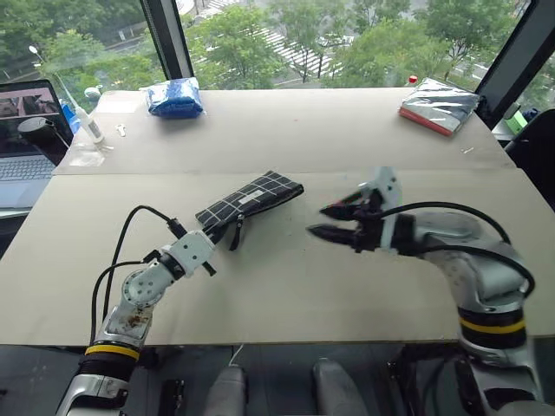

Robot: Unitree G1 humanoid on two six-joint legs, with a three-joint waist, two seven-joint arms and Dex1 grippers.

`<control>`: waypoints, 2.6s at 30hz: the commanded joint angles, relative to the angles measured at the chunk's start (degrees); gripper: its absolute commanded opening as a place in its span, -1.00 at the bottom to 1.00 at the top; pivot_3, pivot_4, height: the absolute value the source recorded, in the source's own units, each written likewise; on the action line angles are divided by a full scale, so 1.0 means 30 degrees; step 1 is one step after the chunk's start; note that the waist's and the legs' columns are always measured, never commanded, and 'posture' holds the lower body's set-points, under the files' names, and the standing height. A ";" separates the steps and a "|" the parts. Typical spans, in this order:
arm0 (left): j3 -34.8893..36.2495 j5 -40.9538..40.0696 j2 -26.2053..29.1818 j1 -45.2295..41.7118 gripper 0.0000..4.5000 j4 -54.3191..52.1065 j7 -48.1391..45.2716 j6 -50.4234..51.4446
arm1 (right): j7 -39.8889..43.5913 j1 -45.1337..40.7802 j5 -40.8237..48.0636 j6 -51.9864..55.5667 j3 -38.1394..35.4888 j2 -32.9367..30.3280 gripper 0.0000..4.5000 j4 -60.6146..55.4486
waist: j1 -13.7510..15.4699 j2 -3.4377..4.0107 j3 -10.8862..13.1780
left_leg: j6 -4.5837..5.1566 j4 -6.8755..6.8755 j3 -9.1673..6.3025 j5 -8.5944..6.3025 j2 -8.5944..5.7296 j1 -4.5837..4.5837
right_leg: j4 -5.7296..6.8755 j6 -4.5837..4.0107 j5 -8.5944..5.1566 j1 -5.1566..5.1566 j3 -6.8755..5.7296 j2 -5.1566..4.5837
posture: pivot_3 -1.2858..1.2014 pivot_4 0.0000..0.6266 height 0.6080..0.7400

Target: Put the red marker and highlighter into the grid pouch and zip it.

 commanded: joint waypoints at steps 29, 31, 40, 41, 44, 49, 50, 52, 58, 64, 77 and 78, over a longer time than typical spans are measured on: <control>0.1300 -0.3427 -0.0748 0.0208 -1.00 -0.2928 -0.1463 0.3362 | -0.5648 0.0522 -0.3892 -0.3692 0.0335 0.0901 0.27 0.7960 | -0.0113 -0.0003 0.0001 | 0.0019 -0.0038 0.0016 0.0019 0.0005 0.0056 | -0.0077 -0.0008 0.0012 0.0101 0.0004 0.0000 | 0.03 -0.52 1.00; 0.1302 -0.3565 -0.0601 0.0261 -1.00 -0.3141 -0.1649 0.3653 | -0.5619 0.0634 -0.3623 -0.3476 0.0156 0.1034 0.05 0.7996 | -0.0114 -0.0003 0.0000 | 0.0022 -0.0043 0.0013 0.0017 0.0008 0.0111 | -0.0124 -0.0007 0.0012 0.0182 -0.0005 0.0003 | 0.03 -0.52 1.00; 0.1114 -0.3284 0.0587 0.0668 -1.00 -0.3494 -0.3191 0.4491 | -0.5732 0.0386 -0.3472 -0.3979 0.0429 0.1163 -0.53 0.7921 | -0.0103 -0.0006 -0.0001 | 0.0022 -0.0062 0.0013 0.0017 0.0008 0.0143 | -0.0209 0.0019 0.0031 0.0243 -0.0005 0.0002 | 0.03 -0.52 1.00; 0.1114 -0.3263 0.0646 0.0691 -1.00 -0.3492 -0.3250 0.4505 | -0.5798 0.0333 -0.3540 -0.4122 0.0472 0.1163 -0.53 0.7886 | -0.0104 -0.0006 -0.0001 | 0.0022 -0.0063 0.0013 0.0017 0.0008 0.0141 | -0.0208 0.0018 0.0031 0.0243 -0.0005 0.0002 | 0.03 -0.52 1.00; 0.1149 -0.3285 0.0714 0.0746 -1.00 -0.3473 -0.3394 0.4570 | -0.6233 -0.0620 -0.3744 -0.5992 0.0155 0.1205 -0.53 0.7529 | -0.0129 -0.0005 -0.0001 | 0.0022 -0.0061 0.0014 0.0017 0.0007 0.0137 | -0.0210 0.0019 0.0032 0.0236 -0.0004 0.0001 | 0.03 -0.52 1.00; 0.1073 -0.3236 0.0713 0.0829 -1.00 -0.3419 -0.3512 0.4566 | -0.4379 -0.1831 -0.3012 -0.8151 0.0216 0.0405 -0.53 0.5521 | -0.0261 0.0012 0.0010 | 0.0022 -0.0067 0.0017 0.0017 0.0010 0.0110 | -0.0209 0.0017 0.0034 0.0200 0.0001 0.0001 | 0.03 -0.52 1.00; 0.1045 -0.3227 0.0682 0.0842 -1.00 -0.3412 -0.3517 0.4562 | -0.3519 -0.1823 -0.2915 -0.8869 0.0548 0.0054 -0.53 0.4720 | -0.0262 0.0012 0.0010 | 0.0022 -0.0074 0.0016 0.0017 0.0008 0.0095 | -0.0214 0.0019 0.0033 0.0186 0.0000 0.0000 | 0.03 -0.52 1.00; 0.1002 -0.3233 0.0603 0.0840 -1.00 -0.3396 -0.3529 0.4575 | -0.2037 -0.1561 -0.2809 -0.9350 0.1442 -0.0527 -0.53 0.3400 | -0.0251 0.0012 0.0010 | 0.0029 -0.0077 0.0015 0.0013 0.0008 0.0087 | -0.0227 0.0020 0.0032 0.0185 -0.0002 -0.0002 | 0.03 -0.52 1.00; 0.0772 -0.3114 0.0275 0.0717 -1.00 -0.3308 -0.3433 0.4560 | -0.0251 -0.1587 -0.5770 -1.0673 0.5957 -0.1397 -0.53 0.2313 | -0.0261 0.0007 0.0010 | 0.0040 -0.0073 0.0016 0.0006 0.0011 0.0100 | -0.0235 0.0023 0.0031 0.0199 -0.0006 -0.0002 | 0.03 -0.52 1.00; 0.0624 -0.2975 0.0028 0.0554 -1.00 -0.3221 -0.3485 0.4496 | -0.1481 -0.3351 -0.7713 -1.0082 0.7244 -0.0010 -0.53 0.5176 | -0.0178 0.0003 0.0013 | 0.0029 -0.0059 0.0017 0.0013 0.0006 0.0088 | -0.0232 0.0021 0.0041 0.0190 -0.0006 -0.0007 | 0.03 -0.52 1.00; 0.0644 -0.2937 -0.0206 0.0134 -1.00 -0.2872 -0.3457 0.4464 | 0.0118 -0.3095 -0.7820 -1.0156 0.6924 -0.0213 -0.53 0.4637 | -0.0126 0.0003 0.0013 | 0.0030 -0.0070 0.0014 0.0012 0.0007 0.0085 | -0.0234 0.0021 0.0041 0.0184 -0.0009 -0.0007 | 0.03 -0.52 1.00; 0.0639 -0.2944 -0.0212 0.0117 -1.00 -0.2872 -0.3463 0.4479 | 0.0222 -0.3090 -0.7768 -1.0068 0.6926 -0.0166 -0.53 0.4546 | -0.0126 0.0003 0.0013 | 0.0030 -0.0070 0.0013 0.0012 0.0006 0.0084 | -0.0235 0.0021 0.0041 0.0184 -0.0008 -0.0008 | 0.03 -0.52 1.00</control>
